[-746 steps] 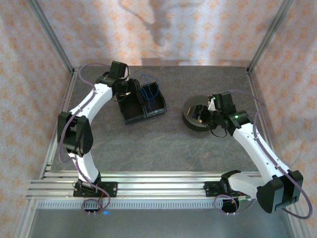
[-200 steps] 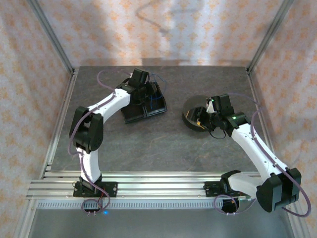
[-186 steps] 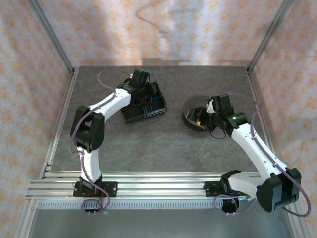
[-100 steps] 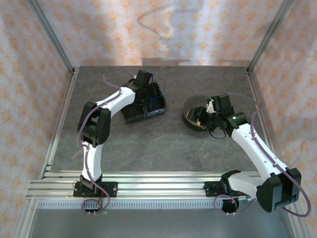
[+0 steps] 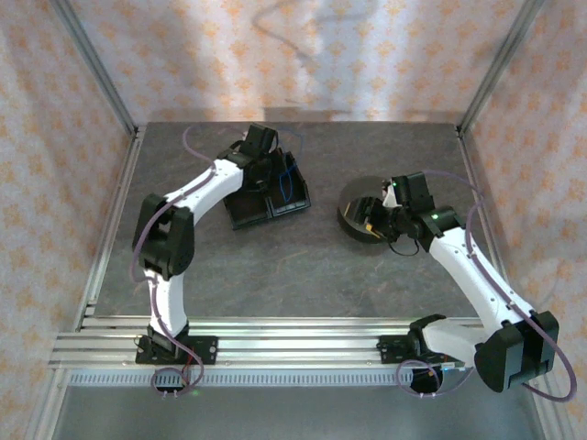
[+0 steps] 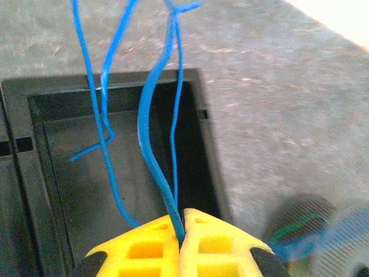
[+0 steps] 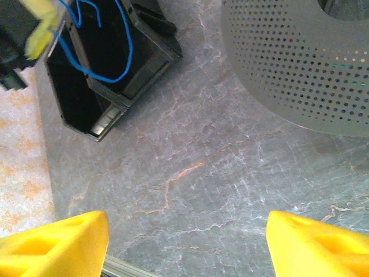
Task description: Wrap the cables
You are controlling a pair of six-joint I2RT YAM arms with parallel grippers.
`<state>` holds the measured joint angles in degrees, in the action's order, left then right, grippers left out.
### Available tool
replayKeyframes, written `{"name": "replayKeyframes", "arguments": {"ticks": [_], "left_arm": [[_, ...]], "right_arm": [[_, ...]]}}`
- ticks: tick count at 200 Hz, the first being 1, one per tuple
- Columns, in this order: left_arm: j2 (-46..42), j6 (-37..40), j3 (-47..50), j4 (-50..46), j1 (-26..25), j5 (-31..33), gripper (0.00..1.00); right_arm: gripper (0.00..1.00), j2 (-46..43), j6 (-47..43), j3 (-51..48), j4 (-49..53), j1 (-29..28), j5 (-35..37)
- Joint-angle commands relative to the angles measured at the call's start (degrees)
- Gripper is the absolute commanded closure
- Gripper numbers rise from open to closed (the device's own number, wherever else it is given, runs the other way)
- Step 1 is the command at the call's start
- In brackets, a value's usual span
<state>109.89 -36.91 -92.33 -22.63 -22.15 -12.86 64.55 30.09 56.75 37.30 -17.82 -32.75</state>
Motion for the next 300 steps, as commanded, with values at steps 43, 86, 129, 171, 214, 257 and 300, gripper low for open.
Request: {"name": "replayKeyframes", "arguments": {"ticks": [43, 86, 129, 171, 214, 257, 300], "left_arm": [[-16.1, 13.2, -1.3, -8.5, -0.4, -19.8, 1.00], [-22.7, 12.5, 4.3, -3.6, -0.4, -30.1, 1.00], [-24.2, 12.1, 6.2, -3.0, -1.2, -33.8, 1.00], [-23.8, 14.8, 5.8, -5.4, -3.9, -34.6, 1.00], [-23.6, 18.5, 4.7, -9.5, -6.8, -33.1, 1.00], [-24.5, 19.5, 5.9, -9.9, -7.6, -32.8, 1.00], [-24.5, 20.8, 6.5, -11.0, -8.8, -32.9, 1.00]], "right_arm": [[0.27, -1.2, -1.7, 8.3, -0.4, 0.3, -3.8], [0.28, -0.9, 1.6, 11.4, -6.0, 0.3, -7.3], [0.37, -1.2, 3.4, 14.4, -11.9, 0.3, -12.4], [0.36, 1.4, 3.4, 22.1, -11.6, 0.4, -11.7], [0.36, 10.0, 1.9, 34.9, -1.6, 0.4, -5.6], [0.41, 17.7, 0.4, 43.9, 8.9, 2.7, -1.3], [0.46, 22.3, 0.0, 46.1, 8.7, 3.8, -14.1]]}}
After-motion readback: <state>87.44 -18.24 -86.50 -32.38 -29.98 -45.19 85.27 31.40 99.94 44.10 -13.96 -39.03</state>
